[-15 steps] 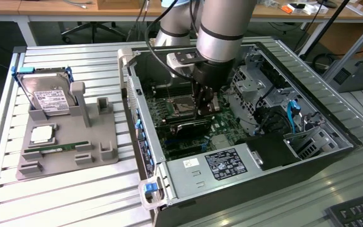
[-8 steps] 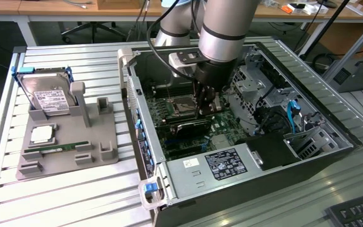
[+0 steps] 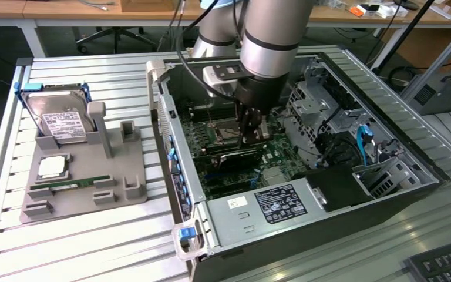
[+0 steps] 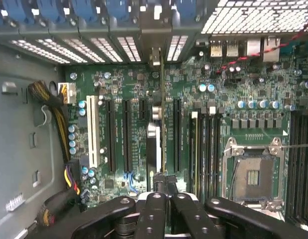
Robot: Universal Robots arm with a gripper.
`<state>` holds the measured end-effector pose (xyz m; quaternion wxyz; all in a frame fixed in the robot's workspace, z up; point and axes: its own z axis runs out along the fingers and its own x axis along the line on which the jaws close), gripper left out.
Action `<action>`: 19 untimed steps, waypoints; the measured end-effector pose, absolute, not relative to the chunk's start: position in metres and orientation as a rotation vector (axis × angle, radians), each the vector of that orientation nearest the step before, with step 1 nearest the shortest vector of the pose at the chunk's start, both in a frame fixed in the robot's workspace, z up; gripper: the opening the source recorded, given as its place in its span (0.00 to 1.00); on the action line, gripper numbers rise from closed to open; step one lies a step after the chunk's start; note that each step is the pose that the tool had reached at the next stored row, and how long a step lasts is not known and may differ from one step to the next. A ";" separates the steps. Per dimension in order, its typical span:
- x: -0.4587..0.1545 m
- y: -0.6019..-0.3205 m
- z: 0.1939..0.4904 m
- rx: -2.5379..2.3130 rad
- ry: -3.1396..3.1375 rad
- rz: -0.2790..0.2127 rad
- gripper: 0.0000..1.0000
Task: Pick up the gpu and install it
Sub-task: 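Press down on the gpu until it lock into place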
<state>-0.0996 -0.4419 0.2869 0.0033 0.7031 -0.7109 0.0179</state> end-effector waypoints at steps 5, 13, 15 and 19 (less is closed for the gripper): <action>-0.117 -0.440 0.285 2.205 -2.229 0.057 0.11; -0.138 -0.439 0.279 2.205 -2.230 0.058 0.11; -0.142 -0.439 0.277 2.205 -2.230 0.058 0.11; -0.145 -0.439 0.275 2.205 -2.229 0.058 0.11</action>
